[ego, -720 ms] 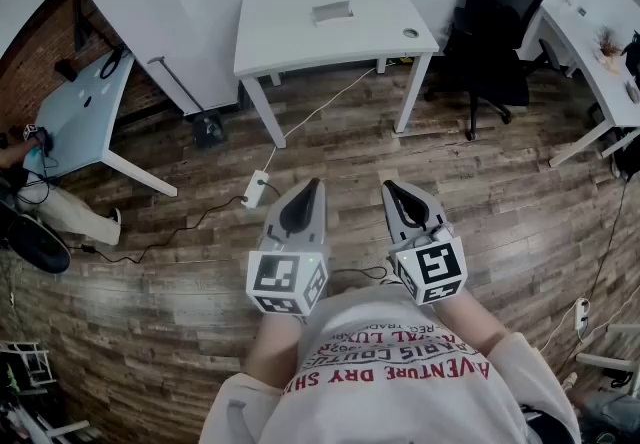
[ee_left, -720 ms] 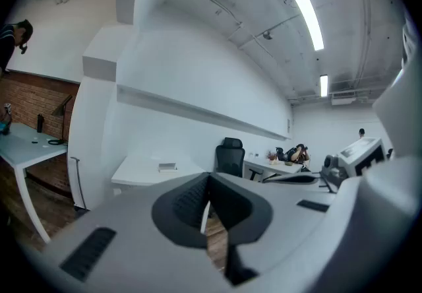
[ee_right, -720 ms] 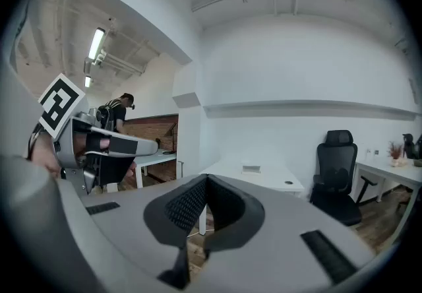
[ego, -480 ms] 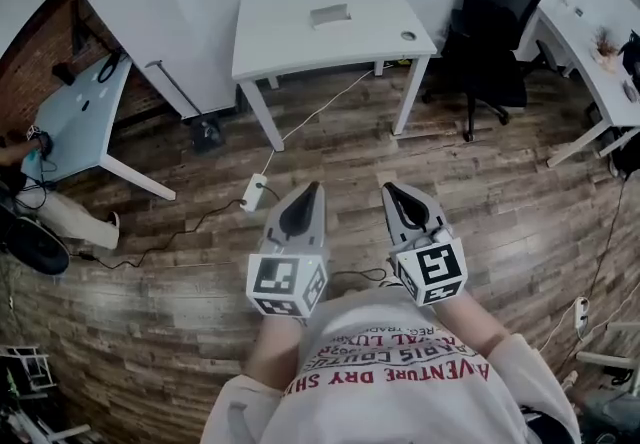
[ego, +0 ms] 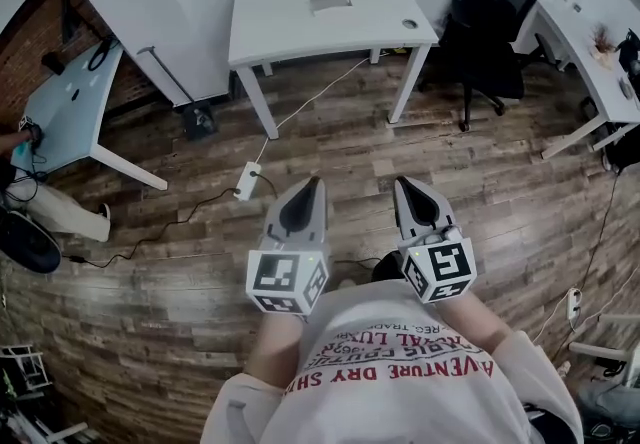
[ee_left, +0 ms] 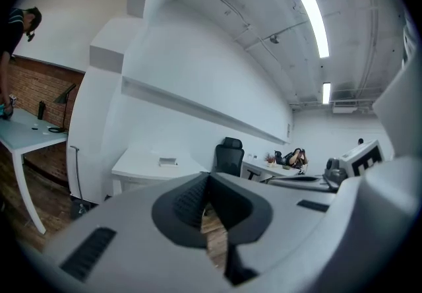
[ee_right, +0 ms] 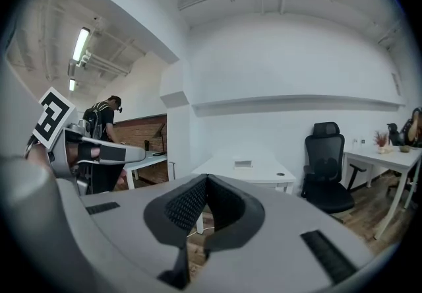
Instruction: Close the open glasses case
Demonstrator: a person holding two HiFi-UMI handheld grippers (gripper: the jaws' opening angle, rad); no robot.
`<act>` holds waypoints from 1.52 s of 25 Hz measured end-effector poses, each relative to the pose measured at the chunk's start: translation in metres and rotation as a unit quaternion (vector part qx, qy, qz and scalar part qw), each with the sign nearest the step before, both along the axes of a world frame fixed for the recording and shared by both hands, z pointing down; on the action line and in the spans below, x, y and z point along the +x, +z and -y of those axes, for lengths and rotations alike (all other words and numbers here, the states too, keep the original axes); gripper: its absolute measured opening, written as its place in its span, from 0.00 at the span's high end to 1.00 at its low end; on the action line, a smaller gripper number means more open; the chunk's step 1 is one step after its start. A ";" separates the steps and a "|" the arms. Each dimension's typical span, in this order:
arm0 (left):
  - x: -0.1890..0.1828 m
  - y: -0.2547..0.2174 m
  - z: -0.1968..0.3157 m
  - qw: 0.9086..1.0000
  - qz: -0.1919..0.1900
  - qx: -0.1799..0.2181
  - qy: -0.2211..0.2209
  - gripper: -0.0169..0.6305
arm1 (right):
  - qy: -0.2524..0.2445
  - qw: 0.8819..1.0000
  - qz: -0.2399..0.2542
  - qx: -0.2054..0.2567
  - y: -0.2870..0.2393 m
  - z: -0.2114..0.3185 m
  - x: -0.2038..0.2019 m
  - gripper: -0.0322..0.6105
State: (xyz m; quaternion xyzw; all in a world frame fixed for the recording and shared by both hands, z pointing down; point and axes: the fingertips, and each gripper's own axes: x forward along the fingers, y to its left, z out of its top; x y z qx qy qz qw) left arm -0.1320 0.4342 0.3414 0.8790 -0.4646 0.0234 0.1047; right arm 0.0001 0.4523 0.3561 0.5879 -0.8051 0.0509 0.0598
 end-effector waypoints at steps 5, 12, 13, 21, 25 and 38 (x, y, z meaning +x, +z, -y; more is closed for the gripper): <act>0.001 0.008 0.014 1.000 -0.019 -0.019 -0.002 0.98 | 0.007 1.000 -0.001 -0.006 0.003 0.017 0.009 0.93; 0.004 0.017 0.062 0.999 -0.021 -0.033 -0.031 0.98 | -0.015 1.000 0.004 -0.018 0.015 0.071 0.019 0.93; 0.007 0.018 0.071 0.999 -0.020 -0.034 -0.036 0.98 | -0.020 1.000 0.006 -0.019 0.016 0.082 0.022 0.93; 0.041 0.015 0.157 0.995 -0.019 -0.044 -0.084 0.98 | -0.063 0.998 0.019 -0.024 0.009 0.184 0.060 0.93; 0.070 0.012 0.202 0.994 0.012 -0.038 -0.104 0.98 | -0.086 0.996 0.024 -0.024 0.002 0.236 0.085 0.93; 0.137 0.034 0.315 0.990 0.000 -0.074 -0.118 0.98 | -0.094 0.993 0.052 -0.056 0.016 0.359 0.160 0.93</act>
